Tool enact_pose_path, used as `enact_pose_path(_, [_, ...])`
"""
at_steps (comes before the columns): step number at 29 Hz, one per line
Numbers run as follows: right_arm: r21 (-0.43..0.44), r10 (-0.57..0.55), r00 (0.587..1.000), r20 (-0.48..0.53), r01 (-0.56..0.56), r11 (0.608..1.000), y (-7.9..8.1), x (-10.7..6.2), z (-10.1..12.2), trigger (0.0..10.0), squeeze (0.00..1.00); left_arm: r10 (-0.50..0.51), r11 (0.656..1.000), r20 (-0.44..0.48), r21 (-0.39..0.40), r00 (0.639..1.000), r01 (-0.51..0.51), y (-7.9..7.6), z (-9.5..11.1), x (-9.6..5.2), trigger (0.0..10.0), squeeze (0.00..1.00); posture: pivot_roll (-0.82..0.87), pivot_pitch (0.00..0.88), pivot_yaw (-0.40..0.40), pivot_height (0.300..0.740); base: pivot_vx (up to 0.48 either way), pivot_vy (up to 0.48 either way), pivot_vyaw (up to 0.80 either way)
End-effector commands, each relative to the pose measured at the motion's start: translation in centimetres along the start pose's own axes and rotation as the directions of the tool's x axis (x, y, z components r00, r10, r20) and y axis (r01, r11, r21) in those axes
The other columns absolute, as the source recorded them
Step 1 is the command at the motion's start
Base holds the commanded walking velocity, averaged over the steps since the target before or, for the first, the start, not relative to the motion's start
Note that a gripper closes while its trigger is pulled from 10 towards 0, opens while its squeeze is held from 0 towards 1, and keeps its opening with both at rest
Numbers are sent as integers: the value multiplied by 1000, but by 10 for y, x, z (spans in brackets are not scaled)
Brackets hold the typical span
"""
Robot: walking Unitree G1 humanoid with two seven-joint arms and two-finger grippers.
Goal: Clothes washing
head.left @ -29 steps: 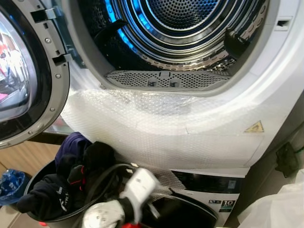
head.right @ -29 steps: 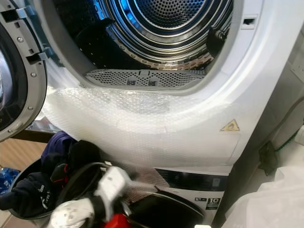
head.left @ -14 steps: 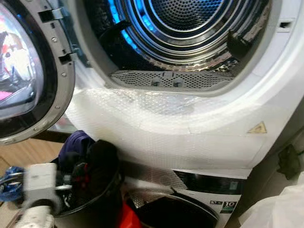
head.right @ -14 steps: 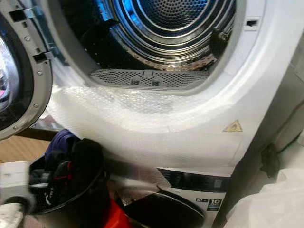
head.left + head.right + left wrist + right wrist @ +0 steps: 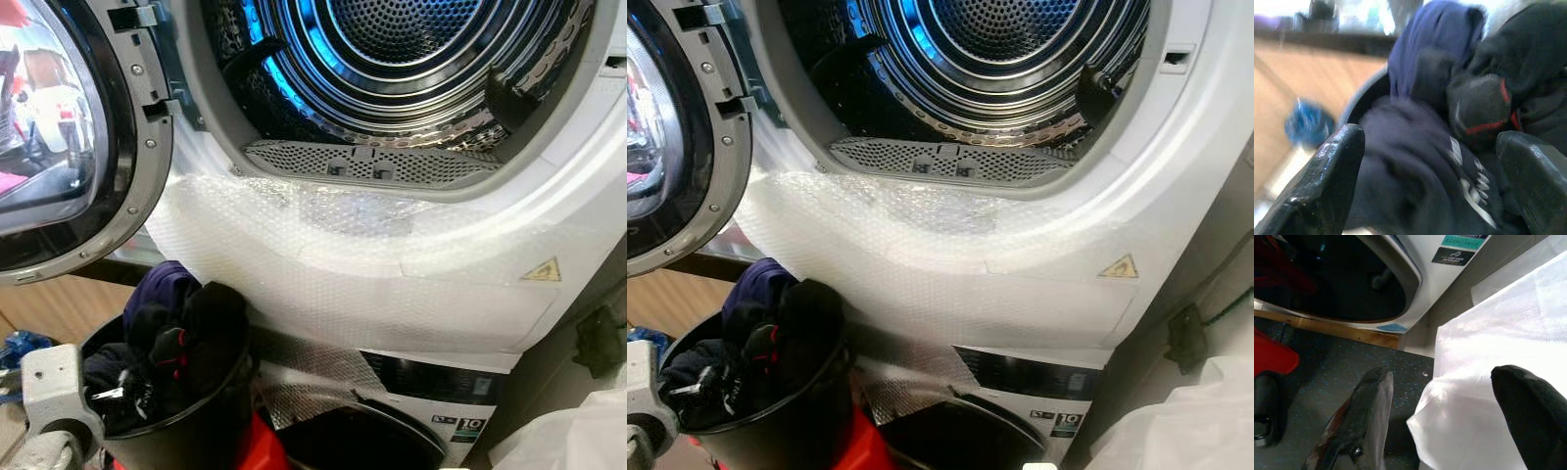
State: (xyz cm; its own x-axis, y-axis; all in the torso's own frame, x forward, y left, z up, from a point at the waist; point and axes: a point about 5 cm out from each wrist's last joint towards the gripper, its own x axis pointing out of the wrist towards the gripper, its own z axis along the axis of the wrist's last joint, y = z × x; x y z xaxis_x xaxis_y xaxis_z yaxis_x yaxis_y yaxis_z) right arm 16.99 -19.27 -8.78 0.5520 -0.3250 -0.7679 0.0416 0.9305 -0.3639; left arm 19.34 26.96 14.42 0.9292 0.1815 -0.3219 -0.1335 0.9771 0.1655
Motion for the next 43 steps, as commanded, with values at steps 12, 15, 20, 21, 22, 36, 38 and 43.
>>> enact_pose_path(12, [-10,27,1000,6,-27,1000,6,0,5,10000,0,-237,950,-101,184,966,252,31,-3,-11,10000,1000,307,0,71,740,0,0,0])
enact_pose_path(15, [-12,31,999,8,-31,999,7,0,6,10000,0,-215,954,-138,180,967,238,41,-5,-8,10000,1000,310,0,67,740,0,0,0])
enact_pose_path(20, [-17,35,999,13,-35,999,7,0,9,10000,0,-279,908,-225,254,933,333,48,-12,-1,10000,1000,298,0,68,740,0,0,0])
enact_pose_path(21, [-13,32,999,14,-32,999,6,0,9,10000,0,-283,906,-232,254,931,339,49,-11,-1,10000,1000,296,0,68,740,0,0,0])
enact_pose_path(22, [-12,31,999,13,-31,999,6,1,9,10000,0,-284,905,-235,255,930,341,49,-11,0,10000,1000,296,0,68,740,0,0,0])
enact_pose_path(36, [-18,35,999,24,-35,999,6,1,12,10000,0,-362,866,-267,258,893,428,42,-15,25,10000,0,282,0,61,740,0,0,0])
enact_pose_path(38, [-18,35,999,24,-34,999,6,1,12,10000,0,-363,865,-271,258,892,430,42,-15,26,10000,0,281,0,61,740,0,0,0])
enact_pose_path(43, [-17,34,999,24,-34,999,6,1,12,10000,0,-325,870,-339,258,883,419,44,-25,35,10000,0,274,0,59,740,0,0,0])
